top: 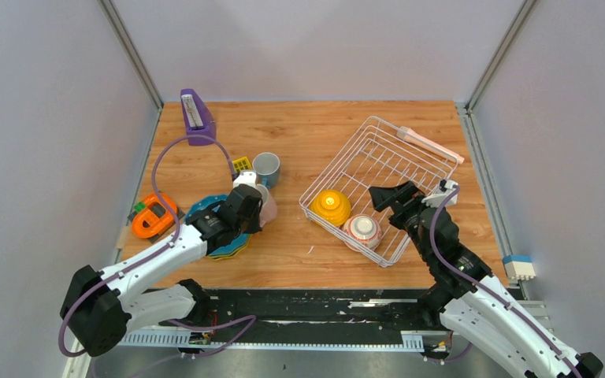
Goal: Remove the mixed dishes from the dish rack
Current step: Place the cup at the center of the board, then pick up the bowl from the dish rack.
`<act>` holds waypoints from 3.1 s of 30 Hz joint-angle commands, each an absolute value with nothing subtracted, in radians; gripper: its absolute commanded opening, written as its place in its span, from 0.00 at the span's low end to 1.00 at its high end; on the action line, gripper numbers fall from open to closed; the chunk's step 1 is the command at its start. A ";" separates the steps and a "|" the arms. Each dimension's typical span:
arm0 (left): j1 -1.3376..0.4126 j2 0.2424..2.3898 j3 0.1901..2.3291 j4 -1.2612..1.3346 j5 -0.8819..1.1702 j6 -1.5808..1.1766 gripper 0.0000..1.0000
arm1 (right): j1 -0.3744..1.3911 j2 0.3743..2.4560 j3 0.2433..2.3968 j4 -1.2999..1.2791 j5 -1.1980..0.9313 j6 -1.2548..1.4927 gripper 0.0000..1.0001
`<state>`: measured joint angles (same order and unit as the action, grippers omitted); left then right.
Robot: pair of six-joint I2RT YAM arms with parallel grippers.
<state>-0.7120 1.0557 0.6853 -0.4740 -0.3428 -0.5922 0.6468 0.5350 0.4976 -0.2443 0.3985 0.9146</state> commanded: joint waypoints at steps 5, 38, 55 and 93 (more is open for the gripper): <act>-0.713 1.087 0.771 -0.356 -0.438 -0.592 0.00 | 0.646 0.542 0.554 -0.269 0.425 0.886 1.00; -0.713 1.140 0.782 -0.387 -0.415 -0.582 0.67 | 0.628 0.955 0.750 -0.581 0.193 0.777 1.00; -0.713 1.046 0.758 -0.386 -0.324 -0.573 1.00 | 0.499 1.049 0.740 -0.607 0.045 0.754 1.00; -0.714 0.916 0.717 -0.351 -0.255 -0.581 1.00 | 0.375 1.210 0.666 -0.481 -0.216 0.671 1.00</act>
